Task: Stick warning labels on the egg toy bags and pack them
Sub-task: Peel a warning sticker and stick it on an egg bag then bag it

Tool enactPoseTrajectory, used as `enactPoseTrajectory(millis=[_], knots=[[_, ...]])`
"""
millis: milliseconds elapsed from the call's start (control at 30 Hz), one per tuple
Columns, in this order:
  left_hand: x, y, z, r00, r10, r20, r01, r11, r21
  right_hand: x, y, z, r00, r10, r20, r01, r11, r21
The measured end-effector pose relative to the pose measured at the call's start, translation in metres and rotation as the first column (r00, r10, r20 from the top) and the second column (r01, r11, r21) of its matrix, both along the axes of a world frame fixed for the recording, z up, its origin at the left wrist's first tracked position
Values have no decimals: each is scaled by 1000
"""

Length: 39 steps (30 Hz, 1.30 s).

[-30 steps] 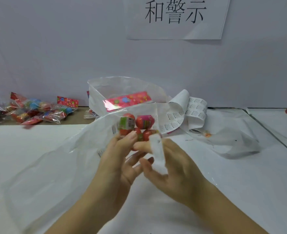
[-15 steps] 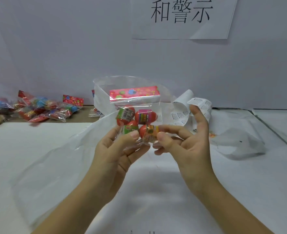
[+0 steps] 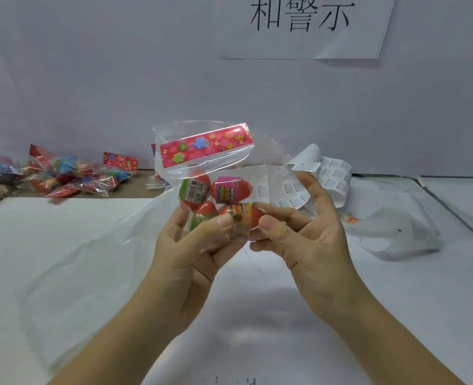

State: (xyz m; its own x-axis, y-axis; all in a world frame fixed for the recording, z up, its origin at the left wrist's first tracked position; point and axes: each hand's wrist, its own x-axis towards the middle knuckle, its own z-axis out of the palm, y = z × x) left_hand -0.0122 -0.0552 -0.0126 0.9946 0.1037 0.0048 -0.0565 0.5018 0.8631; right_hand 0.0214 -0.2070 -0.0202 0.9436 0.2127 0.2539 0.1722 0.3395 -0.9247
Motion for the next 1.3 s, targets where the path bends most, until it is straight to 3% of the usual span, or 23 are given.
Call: enactPoseTrajectory(millis=[233, 433, 600, 700, 867, 1000, 1300], knots=[[1, 3, 2, 998, 19, -52, -18, 1000, 17, 0, -2, 2, 1000, 14, -24, -15, 999, -48], [1, 1, 5, 996, 34, -88, -35, 999, -16, 1, -8, 8, 979, -194, 64, 194, 981, 0], [1, 0, 4, 994, 56, -91, -57, 998, -11, 0, -10, 12, 1000, -22, 6, 21, 995, 102], [1, 0, 3, 996, 47, -76, -47, 999, 2, -3, -6, 10, 997, -68, 37, 67, 997, 47], [1, 0, 2, 997, -7, -79, 7, 1000, -2, -10, 0, 7, 919, -198, 340, 269, 947, -176], [-2, 0, 2, 991, -106, -83, 104, 994, -31, -11, 3, 6, 932, -150, 329, 249, 927, -281], [-4, 3, 7, 968, -249, -31, 242, 959, -148, -4, 1, 6, 973, -210, 93, 207, 977, 45]])
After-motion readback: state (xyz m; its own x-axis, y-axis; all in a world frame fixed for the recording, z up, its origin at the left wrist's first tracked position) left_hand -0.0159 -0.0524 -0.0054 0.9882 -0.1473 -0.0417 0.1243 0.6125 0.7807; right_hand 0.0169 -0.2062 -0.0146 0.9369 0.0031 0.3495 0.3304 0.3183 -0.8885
